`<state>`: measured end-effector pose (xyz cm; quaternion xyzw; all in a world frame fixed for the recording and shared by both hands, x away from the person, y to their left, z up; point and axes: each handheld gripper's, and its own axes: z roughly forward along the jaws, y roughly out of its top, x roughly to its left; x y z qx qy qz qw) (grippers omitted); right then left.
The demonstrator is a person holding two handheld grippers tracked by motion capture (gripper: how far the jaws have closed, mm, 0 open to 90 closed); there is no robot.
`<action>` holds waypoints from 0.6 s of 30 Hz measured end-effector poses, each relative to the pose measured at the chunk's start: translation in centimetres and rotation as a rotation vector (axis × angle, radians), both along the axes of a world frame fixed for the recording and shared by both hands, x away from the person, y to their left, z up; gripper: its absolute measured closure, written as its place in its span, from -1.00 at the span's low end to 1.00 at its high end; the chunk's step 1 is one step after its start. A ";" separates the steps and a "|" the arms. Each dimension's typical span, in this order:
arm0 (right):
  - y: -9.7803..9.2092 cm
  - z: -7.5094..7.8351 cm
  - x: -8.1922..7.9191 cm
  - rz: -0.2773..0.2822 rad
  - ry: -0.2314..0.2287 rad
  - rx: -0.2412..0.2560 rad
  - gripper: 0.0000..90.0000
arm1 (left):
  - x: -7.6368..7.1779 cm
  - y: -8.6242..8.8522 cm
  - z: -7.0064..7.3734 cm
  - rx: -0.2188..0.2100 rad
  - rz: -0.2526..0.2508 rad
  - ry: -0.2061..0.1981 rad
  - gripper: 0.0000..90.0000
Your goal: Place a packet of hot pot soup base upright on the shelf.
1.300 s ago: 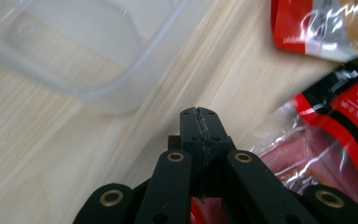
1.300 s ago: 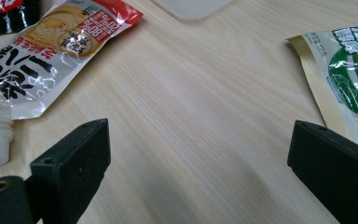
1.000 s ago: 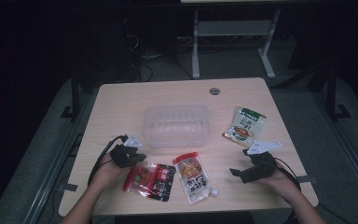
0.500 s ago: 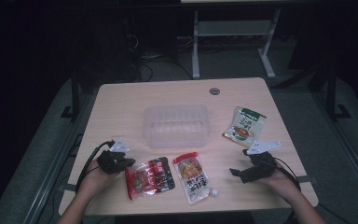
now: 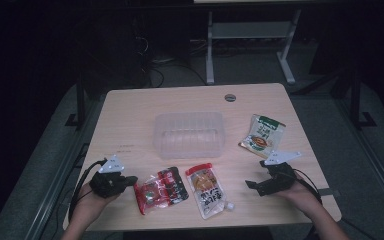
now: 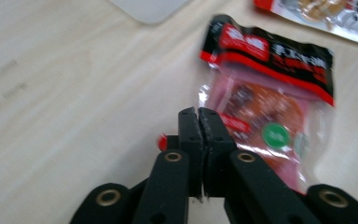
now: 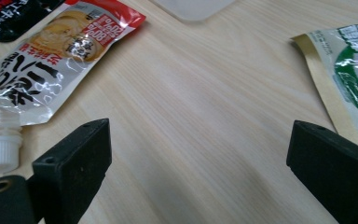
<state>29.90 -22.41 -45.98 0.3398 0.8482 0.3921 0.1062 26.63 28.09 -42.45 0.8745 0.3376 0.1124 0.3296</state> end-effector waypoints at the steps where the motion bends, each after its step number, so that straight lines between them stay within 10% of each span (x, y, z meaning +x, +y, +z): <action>1: 0.1 0.0 0.0 0.002 0.002 0.001 -0.86 | -0.3 0.0 -0.1 -0.002 0.005 0.000 0.94; 18: 0.4 -0.1 0.0 0.015 0.011 -0.014 -0.86 | -1.2 -1.1 -1.4 0.025 -0.010 0.072 0.95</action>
